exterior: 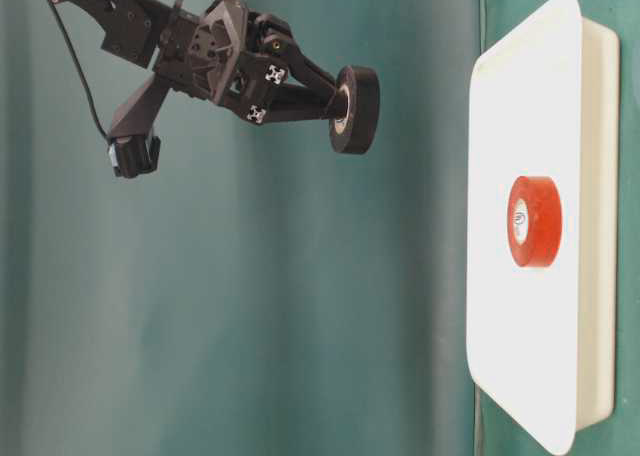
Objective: Pick up the tape from a random location and place it into the white case.
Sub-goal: 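Carry the black roll with the right gripper over the white tray, then lower the black roll into the tray beside the red roll and open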
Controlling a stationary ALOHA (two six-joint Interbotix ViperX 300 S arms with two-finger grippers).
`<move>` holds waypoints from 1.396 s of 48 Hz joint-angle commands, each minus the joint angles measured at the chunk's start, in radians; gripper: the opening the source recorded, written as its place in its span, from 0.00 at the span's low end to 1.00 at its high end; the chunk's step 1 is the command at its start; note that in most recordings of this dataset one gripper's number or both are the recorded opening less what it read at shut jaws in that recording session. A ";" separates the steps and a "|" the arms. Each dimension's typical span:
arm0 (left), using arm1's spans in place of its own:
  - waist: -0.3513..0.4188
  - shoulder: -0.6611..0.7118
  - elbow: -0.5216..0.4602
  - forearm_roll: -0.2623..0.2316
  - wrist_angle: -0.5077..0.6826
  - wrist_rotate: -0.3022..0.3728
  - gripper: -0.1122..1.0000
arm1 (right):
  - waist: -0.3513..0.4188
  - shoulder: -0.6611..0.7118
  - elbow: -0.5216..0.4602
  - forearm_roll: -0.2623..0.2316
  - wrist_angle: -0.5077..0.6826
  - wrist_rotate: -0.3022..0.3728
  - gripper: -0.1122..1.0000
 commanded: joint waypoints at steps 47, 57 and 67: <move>-0.003 0.003 -0.012 0.000 -0.011 0.000 0.95 | -0.002 0.229 0.152 0.021 -0.313 0.044 0.35; -0.003 0.003 -0.012 0.000 -0.014 0.000 0.95 | 0.000 0.233 0.160 0.017 -0.336 0.041 0.35; -0.003 0.003 -0.012 0.000 -0.014 0.000 0.95 | -0.002 0.233 0.156 0.017 -0.336 0.043 0.35</move>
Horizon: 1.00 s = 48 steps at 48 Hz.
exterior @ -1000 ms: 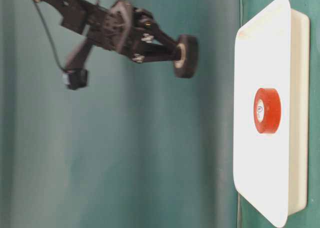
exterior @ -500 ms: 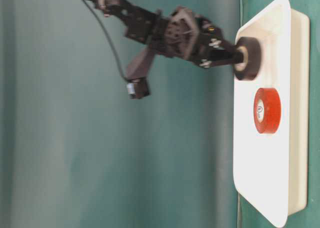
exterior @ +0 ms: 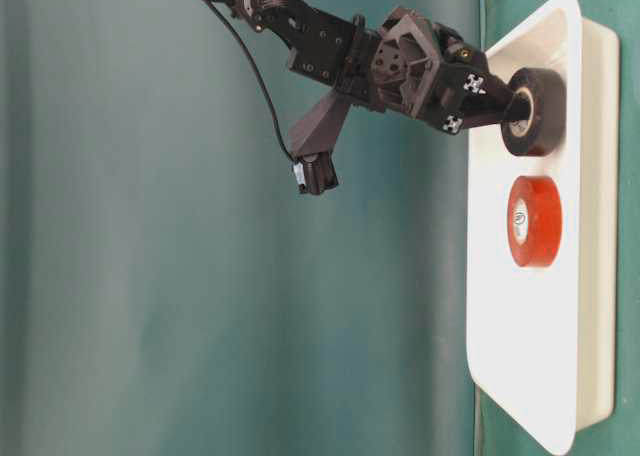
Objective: Pick up the tape from a random location and place it into the white case.
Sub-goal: 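Lower the black roll into the tray beside the red roll and open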
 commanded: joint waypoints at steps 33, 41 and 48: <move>-0.003 0.003 -0.012 0.000 -0.008 0.000 0.95 | -0.002 -0.060 -0.057 -0.052 0.040 0.002 0.90; -0.003 0.003 -0.012 0.000 -0.006 0.000 0.95 | 0.003 -0.130 -0.098 -0.061 0.126 0.000 0.90; -0.003 0.003 -0.012 0.000 -0.005 0.000 0.95 | 0.009 -0.199 -0.141 -0.074 0.198 0.000 0.90</move>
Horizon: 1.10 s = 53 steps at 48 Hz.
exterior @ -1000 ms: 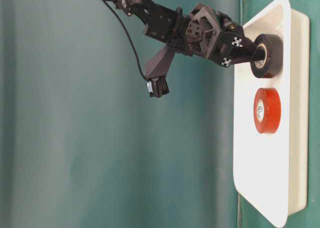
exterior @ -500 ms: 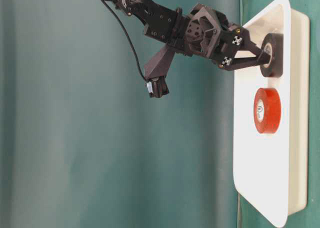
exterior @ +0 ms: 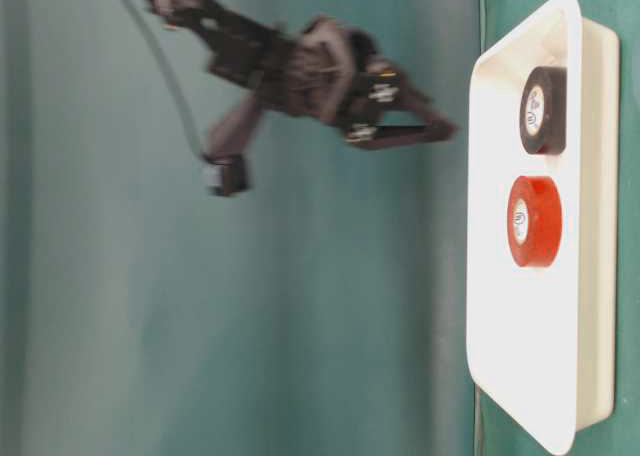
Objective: Pick up the tape from a random location and place it into the white case.
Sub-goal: 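Lower the black roll into the tray beside the red roll and open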
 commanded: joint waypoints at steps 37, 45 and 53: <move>-0.002 -0.005 -0.012 0.000 -0.005 -0.002 0.95 | 0.278 -0.094 -0.067 -0.014 0.025 0.009 0.90; -0.002 -0.005 -0.012 0.000 -0.003 -0.002 0.95 | 0.344 -0.091 -0.067 -0.014 -0.014 0.009 0.90; 0.000 -0.006 -0.011 0.000 0.000 -0.002 0.95 | 0.347 -0.106 -0.061 -0.014 -0.012 0.008 0.90</move>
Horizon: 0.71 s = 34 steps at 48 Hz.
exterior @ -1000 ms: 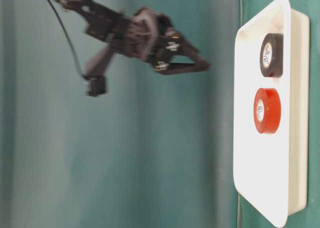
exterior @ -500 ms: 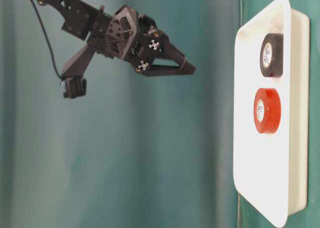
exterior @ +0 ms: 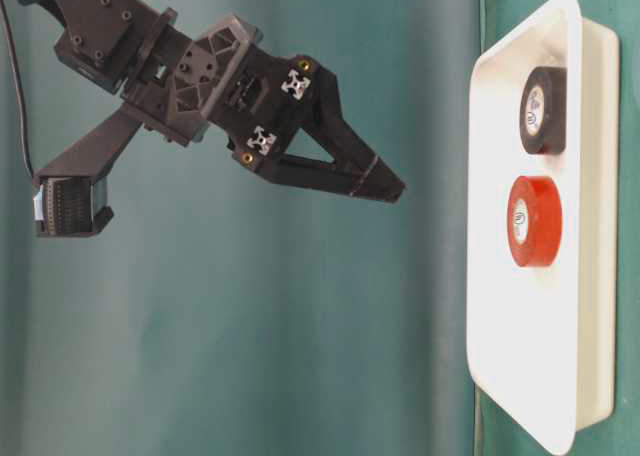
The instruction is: Pick up the tape from a random location and place it into the white case.
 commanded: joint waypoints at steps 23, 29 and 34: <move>-0.003 0.000 -0.011 0.000 -0.003 -0.002 0.95 | 0.034 -0.322 0.144 0.000 -0.052 -0.006 0.90; -0.002 0.000 -0.011 0.000 -0.002 -0.002 0.95 | 0.035 -0.434 0.225 0.000 -0.109 -0.005 0.90; -0.003 0.000 -0.011 0.000 -0.003 -0.002 0.95 | 0.037 -0.537 0.290 0.000 -0.153 -0.006 0.90</move>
